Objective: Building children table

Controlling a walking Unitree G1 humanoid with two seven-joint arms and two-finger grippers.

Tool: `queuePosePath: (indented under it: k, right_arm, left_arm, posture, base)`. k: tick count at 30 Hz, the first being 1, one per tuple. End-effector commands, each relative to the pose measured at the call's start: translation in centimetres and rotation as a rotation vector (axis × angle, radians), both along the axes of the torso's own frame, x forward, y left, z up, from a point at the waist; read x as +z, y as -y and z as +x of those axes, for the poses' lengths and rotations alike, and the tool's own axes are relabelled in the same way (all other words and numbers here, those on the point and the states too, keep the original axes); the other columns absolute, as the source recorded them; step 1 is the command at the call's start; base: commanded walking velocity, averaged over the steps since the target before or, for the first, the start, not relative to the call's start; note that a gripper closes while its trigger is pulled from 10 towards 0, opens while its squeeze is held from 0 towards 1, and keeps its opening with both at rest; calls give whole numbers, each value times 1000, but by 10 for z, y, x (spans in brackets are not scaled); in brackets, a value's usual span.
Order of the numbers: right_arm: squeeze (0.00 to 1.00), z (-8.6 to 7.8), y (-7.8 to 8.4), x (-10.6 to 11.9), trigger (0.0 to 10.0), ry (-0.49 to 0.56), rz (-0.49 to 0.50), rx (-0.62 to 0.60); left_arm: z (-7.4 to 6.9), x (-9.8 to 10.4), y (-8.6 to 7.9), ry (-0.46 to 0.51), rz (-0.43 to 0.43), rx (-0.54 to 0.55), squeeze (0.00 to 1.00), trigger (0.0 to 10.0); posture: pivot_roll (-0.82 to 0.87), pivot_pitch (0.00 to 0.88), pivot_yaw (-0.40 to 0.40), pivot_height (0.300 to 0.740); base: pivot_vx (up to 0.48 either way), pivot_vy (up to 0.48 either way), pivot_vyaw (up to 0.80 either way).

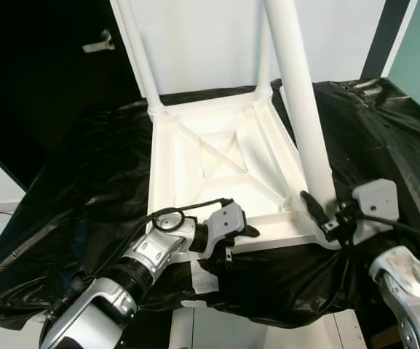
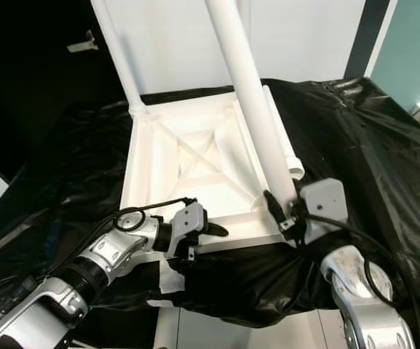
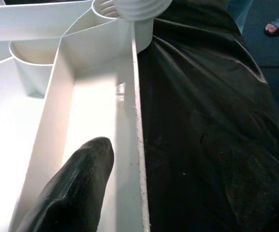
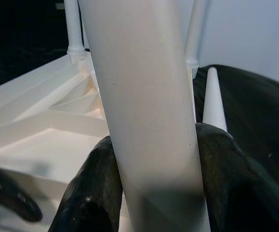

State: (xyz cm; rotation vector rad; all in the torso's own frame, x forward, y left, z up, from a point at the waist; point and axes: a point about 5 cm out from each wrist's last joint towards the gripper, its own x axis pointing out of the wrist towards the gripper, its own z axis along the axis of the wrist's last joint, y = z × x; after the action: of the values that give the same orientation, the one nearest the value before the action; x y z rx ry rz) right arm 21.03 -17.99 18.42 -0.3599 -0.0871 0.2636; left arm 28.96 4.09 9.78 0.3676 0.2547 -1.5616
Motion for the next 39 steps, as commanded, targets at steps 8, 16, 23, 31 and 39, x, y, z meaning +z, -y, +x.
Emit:
queuePosePath:
  k: [8, 16, 23, 31, 39]
  right_arm:
    - [0, 2, 15, -22, 10000, -41, -77, -60]
    - [0, 5, 25, -25, 10000, -20, -146, -70]
    - [0, 9, 21, -27, 10000, 26, -170, -44]
    - [0, 13, 10, -37, 10000, 43, -128, -42]
    - [0, 10, 0, -41, 10000, 21, 69, -5]
  left_arm:
    - [-1, -25, -10, -23, 98, 110, 0, 10000]
    - [1, -27, -12, -20, 98, 115, 0, 10000]
    - [2, -27, -12, -15, 93, 113, 0, 10000]
    - [1, -27, -12, -15, 91, 113, 0, 10000]
    - [2, -27, -13, -10, 89, 116, 0, 10000]
  posture:
    - [-248, 45, 72, 740]
    - [-241, 47, 76, 740]
    - [-235, 50, 81, 740]
    - [-231, 53, 82, 740]
    - [-224, 51, 81, 740]
  base:
    - [0, 0, 0]
    - [0, 0, 0]
    - [0, 0, 0]
    - [0, 0, 0]
    - [0, 0, 0]
